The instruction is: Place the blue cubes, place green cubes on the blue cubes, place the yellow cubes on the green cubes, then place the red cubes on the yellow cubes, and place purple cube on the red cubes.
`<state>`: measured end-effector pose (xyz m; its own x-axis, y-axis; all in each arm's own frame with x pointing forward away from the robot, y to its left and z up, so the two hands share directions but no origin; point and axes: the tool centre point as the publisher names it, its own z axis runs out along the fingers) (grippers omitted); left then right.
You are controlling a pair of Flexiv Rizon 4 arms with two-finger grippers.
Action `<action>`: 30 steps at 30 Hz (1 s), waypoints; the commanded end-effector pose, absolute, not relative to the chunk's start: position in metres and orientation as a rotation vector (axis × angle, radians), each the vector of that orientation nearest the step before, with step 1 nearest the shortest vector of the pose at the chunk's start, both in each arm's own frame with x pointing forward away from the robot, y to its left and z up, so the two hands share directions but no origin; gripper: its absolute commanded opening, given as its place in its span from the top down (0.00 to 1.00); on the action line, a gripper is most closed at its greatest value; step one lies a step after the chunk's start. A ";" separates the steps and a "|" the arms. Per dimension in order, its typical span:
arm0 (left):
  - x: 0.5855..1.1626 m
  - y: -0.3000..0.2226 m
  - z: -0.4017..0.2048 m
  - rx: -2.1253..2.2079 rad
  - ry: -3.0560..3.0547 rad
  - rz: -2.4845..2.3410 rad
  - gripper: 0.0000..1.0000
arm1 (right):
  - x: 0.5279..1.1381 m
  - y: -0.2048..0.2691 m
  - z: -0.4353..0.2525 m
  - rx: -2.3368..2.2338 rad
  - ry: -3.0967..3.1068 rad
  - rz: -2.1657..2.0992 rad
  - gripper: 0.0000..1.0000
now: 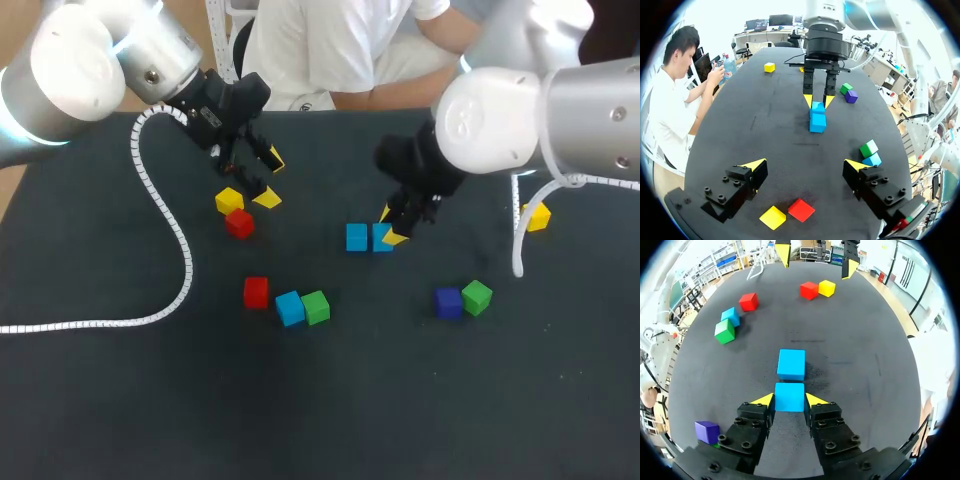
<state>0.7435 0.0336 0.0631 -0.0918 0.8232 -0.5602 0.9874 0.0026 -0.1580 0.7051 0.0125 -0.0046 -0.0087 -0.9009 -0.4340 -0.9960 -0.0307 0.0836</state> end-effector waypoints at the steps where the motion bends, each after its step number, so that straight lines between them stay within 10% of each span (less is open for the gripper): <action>1: 0.747 0.034 0.063 1.884 1.976 -0.758 0.00 | 0.706 0.014 -0.006 -2.015 1.995 0.546 1.00; 26: 0.747 0.034 0.063 1.884 1.976 -0.758 0.00 | 0.705 0.010 -0.004 -2.020 1.993 0.536 1.00; 30: 0.747 0.034 0.063 1.884 1.976 -0.758 0.00 | 0.704 0.011 -0.005 -2.027 1.993 0.541 0.54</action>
<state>0.7435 0.0336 0.0631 -0.0918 0.8232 -0.5602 0.9874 0.0026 -0.1580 0.7046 0.0109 -0.0041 -0.0029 -0.9042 -0.4271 -0.9961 -0.0348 0.0805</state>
